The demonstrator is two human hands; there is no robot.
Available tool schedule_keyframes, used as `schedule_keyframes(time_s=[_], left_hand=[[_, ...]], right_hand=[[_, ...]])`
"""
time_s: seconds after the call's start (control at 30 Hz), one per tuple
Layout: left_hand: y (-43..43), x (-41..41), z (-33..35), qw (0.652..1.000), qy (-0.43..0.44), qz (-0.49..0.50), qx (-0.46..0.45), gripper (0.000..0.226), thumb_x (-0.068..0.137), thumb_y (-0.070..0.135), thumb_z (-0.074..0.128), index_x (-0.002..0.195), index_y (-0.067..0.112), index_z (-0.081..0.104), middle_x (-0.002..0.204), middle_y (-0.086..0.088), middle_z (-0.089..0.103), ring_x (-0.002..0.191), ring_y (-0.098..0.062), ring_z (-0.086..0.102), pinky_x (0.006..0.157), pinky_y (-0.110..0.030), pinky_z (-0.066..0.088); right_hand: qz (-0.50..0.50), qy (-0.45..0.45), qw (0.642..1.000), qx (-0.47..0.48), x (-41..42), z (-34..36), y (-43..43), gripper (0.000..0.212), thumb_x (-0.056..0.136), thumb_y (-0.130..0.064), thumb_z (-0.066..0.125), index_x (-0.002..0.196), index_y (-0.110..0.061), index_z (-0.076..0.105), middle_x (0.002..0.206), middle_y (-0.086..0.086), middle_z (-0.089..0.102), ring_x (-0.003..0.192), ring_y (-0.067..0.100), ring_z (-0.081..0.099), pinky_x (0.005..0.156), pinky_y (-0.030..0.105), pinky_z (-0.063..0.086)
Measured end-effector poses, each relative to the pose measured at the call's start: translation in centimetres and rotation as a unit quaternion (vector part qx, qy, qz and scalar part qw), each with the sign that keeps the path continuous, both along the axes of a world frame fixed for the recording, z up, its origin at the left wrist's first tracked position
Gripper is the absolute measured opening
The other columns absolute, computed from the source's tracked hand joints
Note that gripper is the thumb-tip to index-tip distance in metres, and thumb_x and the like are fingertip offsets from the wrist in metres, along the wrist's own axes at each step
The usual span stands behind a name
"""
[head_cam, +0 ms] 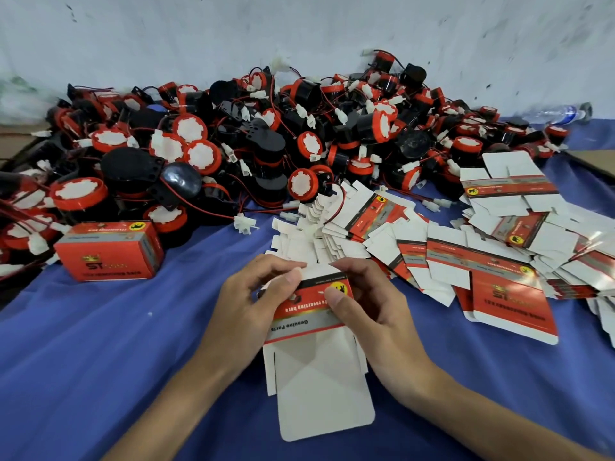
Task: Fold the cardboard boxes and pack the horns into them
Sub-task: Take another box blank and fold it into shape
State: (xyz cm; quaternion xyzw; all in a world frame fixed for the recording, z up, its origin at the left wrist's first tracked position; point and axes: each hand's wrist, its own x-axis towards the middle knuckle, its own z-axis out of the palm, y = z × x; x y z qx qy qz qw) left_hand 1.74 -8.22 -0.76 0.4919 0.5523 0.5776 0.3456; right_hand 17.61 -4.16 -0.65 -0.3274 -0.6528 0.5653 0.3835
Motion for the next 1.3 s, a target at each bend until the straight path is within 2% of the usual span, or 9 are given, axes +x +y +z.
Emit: schedule_keyframes(time_s=[0.17, 0.33, 0.53, 0.7, 0.87, 1.03, 1.13, 1.2, 1.3], left_hand=[[-0.4, -0.5, 0.5, 0.997, 0.037, -0.060, 0.032, 0.030, 0.073, 0.046, 0.064, 0.083, 0.019, 0.071, 0.085, 0.003, 0.071, 0.076, -0.010, 0.068, 0.064, -0.014, 0.049], [-0.3, -0.4, 0.5, 0.995, 0.044, -0.080, 0.037, 0.026, 0.075, 0.042, 0.066, 0.075, 0.016, 0.069, 0.081, 0.003, 0.064, 0.077, -0.010, 0.062, 0.069, -0.016, 0.045], [-0.2, 0.0, 0.5, 0.998, -0.008, -0.064, 0.002, 0.022, 0.081, 0.030, 0.061, 0.063, 0.023, 0.071, 0.069, 0.005, 0.064, 0.064, -0.009, 0.061, 0.059, -0.016, 0.046], [-0.4, 0.0, 0.3, 0.997, -0.020, -0.069, -0.025, 0.029, 0.080, 0.041, 0.061, 0.063, 0.020, 0.072, 0.068, -0.001, 0.070, 0.061, -0.011, 0.066, 0.055, -0.017, 0.049], [-0.1, -0.4, 0.1, 0.995, 0.020, -0.088, -0.039, 0.041, 0.079, 0.051, 0.062, 0.065, 0.015, 0.073, 0.063, 0.000, 0.069, 0.055, -0.005, 0.060, 0.051, -0.013, 0.044], [0.1, -0.7, 0.0, 0.984, 0.089, -0.142, -0.053, 0.032, 0.075, 0.057, 0.066, 0.098, 0.036, 0.071, 0.093, 0.013, 0.072, 0.083, -0.003, 0.066, 0.068, -0.012, 0.048], [0.1, -0.6, 0.1, 0.976, 0.114, -0.170, -0.069, 0.045, 0.068, 0.067, 0.064, 0.095, 0.032, 0.072, 0.075, 0.013, 0.067, 0.062, -0.001, 0.055, 0.056, -0.012, 0.040], [0.1, -0.6, 0.2, 0.989, 0.058, -0.130, -0.051, 0.043, 0.065, 0.062, 0.068, 0.096, 0.032, 0.073, 0.075, 0.012, 0.068, 0.064, -0.001, 0.057, 0.057, -0.012, 0.041], [0.5, -0.4, -0.1, 0.992, -0.116, -0.040, -0.021, 0.035, 0.063, 0.048, 0.081, 0.092, 0.028, 0.077, 0.085, 0.005, 0.074, 0.074, -0.007, 0.066, 0.061, -0.016, 0.049]], right_hand=[[-0.010, 0.006, 0.999, 0.050, 0.0, -0.3, -0.1, 0.032, 0.072, -0.049, 0.064, 0.103, -0.047, 0.056, 0.099, -0.011, 0.062, 0.086, 0.012, 0.065, 0.064, 0.051, 0.058], [-0.013, -0.018, 0.995, 0.098, 0.0, -0.1, 0.4, 0.031, 0.077, -0.042, 0.063, 0.104, -0.027, 0.064, 0.099, -0.008, 0.064, 0.095, 0.011, 0.062, 0.075, 0.022, 0.051], [-0.016, -0.031, 0.998, 0.054, 0.0, 0.4, 0.5, 0.015, 0.082, -0.035, 0.060, 0.091, -0.026, 0.068, 0.088, 0.008, 0.066, 0.078, 0.041, 0.062, 0.061, 0.067, 0.049], [-0.009, -0.033, 0.998, 0.056, 0.0, 0.3, 0.6, 0.018, 0.083, -0.036, 0.058, 0.086, -0.019, 0.064, 0.084, 0.012, 0.063, 0.079, 0.041, 0.060, 0.066, 0.062, 0.050], [0.002, -0.036, 0.998, 0.051, 0.1, 0.2, 0.9, 0.025, 0.083, -0.034, 0.058, 0.087, -0.010, 0.065, 0.081, 0.008, 0.064, 0.083, 0.031, 0.062, 0.074, 0.042, 0.051], [-0.055, -0.003, 0.998, 0.020, -0.4, 0.4, 1.1, 0.019, 0.088, -0.033, 0.063, 0.087, -0.014, 0.065, 0.080, 0.006, 0.064, 0.078, 0.021, 0.057, 0.073, 0.038, 0.047], [-0.089, 0.010, 0.996, -0.014, -0.2, 0.8, 1.7, 0.026, 0.093, -0.037, 0.047, 0.093, -0.017, 0.063, 0.092, -0.001, 0.065, 0.086, 0.007, 0.063, 0.077, 0.030, 0.053], [-0.129, -0.016, 0.985, 0.112, 0.1, 1.4, 1.9, 0.024, 0.096, -0.038, 0.047, 0.095, -0.019, 0.063, 0.103, 0.002, 0.062, 0.100, 0.009, 0.060, 0.087, 0.028, 0.051], [-0.174, -0.060, 0.860, 0.476, 1.3, 2.3, 2.1, 0.018, 0.092, -0.014, 0.051, 0.092, -0.004, 0.067, 0.102, 0.010, 0.058, 0.098, 0.019, 0.055, 0.084, 0.025, 0.042]])
